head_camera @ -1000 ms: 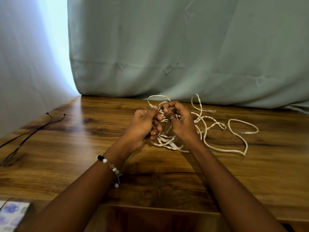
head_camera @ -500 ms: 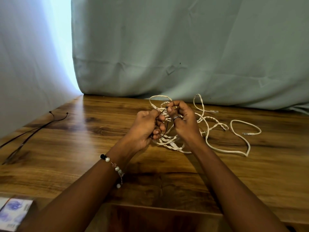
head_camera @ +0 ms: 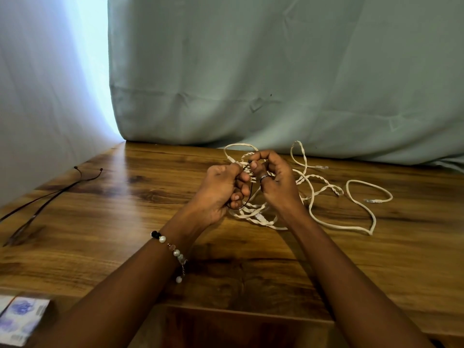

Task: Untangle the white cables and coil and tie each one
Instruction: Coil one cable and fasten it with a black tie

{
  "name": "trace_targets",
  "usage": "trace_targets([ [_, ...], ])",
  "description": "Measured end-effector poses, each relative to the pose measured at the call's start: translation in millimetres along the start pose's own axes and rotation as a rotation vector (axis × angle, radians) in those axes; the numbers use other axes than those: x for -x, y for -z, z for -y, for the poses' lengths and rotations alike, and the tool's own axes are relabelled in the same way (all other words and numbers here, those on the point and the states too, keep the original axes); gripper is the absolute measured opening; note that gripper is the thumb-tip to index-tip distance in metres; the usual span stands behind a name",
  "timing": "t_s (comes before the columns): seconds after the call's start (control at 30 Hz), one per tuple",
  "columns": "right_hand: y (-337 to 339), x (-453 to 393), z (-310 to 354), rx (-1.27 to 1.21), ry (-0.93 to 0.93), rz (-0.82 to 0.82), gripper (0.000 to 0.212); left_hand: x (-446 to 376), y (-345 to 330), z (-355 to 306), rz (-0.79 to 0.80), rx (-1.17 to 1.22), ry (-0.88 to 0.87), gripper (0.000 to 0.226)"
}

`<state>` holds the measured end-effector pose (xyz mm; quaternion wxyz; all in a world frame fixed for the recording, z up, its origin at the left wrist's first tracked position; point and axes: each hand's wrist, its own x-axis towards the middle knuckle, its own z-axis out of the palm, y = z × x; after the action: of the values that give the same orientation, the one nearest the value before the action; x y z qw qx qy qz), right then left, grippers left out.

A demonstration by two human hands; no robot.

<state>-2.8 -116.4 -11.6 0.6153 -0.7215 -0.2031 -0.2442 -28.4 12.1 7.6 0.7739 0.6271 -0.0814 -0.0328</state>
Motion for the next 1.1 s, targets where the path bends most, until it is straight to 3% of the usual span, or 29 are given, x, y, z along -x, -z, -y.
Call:
trace_targets([
  [0.5, 4.9, -3.9, 2.0, -0.090, -0.113, 0.040, 0.010, -7.3, 3.3, 6.4, 0.089, -0.005, -0.082, 0.033],
  [0.77, 6.7, -5.2, -2.7, -0.018, -0.046, 0.129, 0.012, -8.4, 8.3, 7.6, 0.087, -0.128, -0.049, 0.034],
  [1.1, 5.5, -2.5, 0.0, -0.048, -0.003, 0.092, 0.011, -7.9, 5.5, 8.7, 0.065, -0.144, -0.101, 0.041],
])
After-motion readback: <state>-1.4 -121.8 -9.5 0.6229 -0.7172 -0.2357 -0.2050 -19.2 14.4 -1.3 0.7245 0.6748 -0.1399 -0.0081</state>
